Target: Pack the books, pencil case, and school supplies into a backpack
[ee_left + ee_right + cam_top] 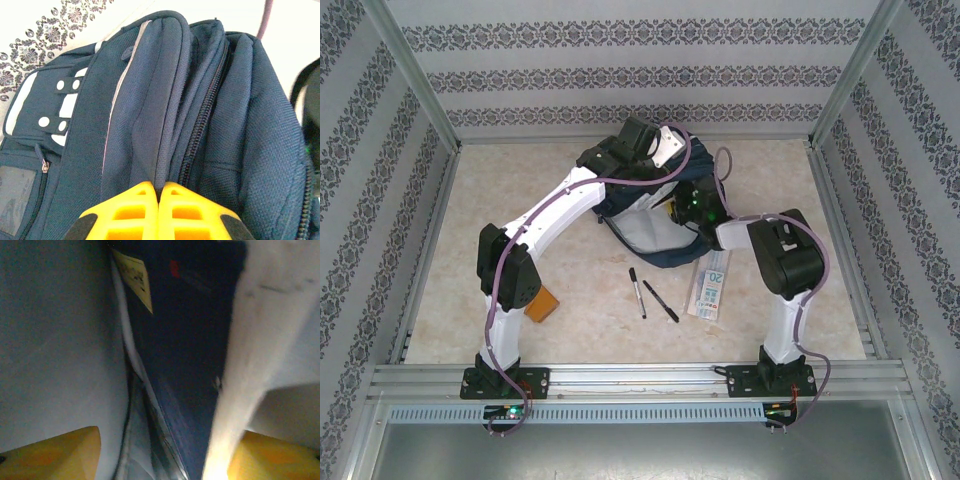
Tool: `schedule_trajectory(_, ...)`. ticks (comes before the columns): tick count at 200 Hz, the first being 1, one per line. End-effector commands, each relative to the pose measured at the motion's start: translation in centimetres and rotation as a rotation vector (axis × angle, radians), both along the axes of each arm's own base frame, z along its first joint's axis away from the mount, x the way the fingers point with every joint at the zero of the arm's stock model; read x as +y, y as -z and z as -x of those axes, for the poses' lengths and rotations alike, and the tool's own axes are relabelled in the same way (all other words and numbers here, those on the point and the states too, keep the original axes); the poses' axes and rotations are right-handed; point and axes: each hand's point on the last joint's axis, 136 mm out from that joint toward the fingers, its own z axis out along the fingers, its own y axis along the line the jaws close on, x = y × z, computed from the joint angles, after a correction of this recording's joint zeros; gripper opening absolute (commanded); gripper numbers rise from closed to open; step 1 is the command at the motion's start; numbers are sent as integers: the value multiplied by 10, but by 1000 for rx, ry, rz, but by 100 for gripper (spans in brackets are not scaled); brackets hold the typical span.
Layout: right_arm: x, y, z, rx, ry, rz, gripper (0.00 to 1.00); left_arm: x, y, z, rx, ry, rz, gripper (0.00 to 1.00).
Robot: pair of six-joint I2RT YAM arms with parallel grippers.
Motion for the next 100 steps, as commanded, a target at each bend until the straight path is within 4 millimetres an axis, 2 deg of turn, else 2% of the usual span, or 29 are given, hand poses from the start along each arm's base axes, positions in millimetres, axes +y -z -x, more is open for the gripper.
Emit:
schedule_trajectory(1,-12,19,28,109,-12,9,64,-3,-28,-3,-100,4,30,0)
schedule_trajectory(11,-12,20,31,100,-31,21,58,-3,-25,-2,-92,6,31,0)
schedule_trajectory(28,-4,21,27,80,-82,13,33,-6,-22,0,-79,10,48,0)
schedule_trajectory(47,11,8,12,-4,-104,-53,11,-9,-27,1,-75,20,77,0)
schedule_trajectory(72,31,-8,-4,-72,-143,-44,11,-10,-36,2,-87,26,83,0)
schedule_trajectory(100,46,-12,-21,-121,-186,-28,11,-11,-40,3,-92,41,87,0)
